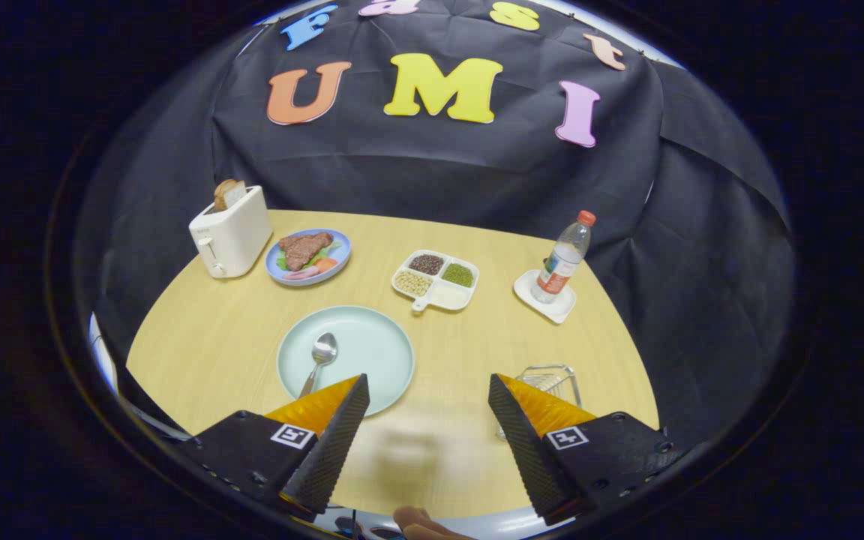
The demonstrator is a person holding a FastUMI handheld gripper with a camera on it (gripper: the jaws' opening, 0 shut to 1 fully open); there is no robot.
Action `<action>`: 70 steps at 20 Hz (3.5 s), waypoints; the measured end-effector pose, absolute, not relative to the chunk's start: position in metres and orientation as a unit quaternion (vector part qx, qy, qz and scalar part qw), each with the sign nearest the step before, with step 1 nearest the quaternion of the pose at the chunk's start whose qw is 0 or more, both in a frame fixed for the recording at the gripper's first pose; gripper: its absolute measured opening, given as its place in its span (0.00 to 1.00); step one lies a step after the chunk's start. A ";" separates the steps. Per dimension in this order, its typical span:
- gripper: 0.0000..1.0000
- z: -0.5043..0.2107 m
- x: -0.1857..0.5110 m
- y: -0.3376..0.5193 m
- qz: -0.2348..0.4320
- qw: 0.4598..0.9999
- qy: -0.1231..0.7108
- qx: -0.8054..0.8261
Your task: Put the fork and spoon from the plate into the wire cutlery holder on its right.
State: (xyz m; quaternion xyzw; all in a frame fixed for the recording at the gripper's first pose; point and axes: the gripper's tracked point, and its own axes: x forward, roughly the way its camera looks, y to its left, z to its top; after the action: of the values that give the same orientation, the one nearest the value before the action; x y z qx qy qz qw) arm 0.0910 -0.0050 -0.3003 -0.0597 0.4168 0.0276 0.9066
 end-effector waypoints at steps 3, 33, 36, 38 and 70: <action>0.96 -0.321 0.080 0.022 0.043 0.895 0.441 -0.044; 0.43 -0.437 0.063 0.122 -0.013 0.819 0.574 -0.013; 0.17 -0.436 0.054 0.132 0.005 0.812 0.583 0.012; 0.07 -0.431 0.055 0.130 0.013 0.818 0.576 0.004; 0.01 -0.310 0.047 -0.088 -0.035 0.863 0.505 -0.005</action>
State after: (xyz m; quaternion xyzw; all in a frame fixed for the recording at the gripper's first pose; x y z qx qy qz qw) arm 0.0474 -0.0884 -0.3099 -0.0048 0.5047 -0.0352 0.8626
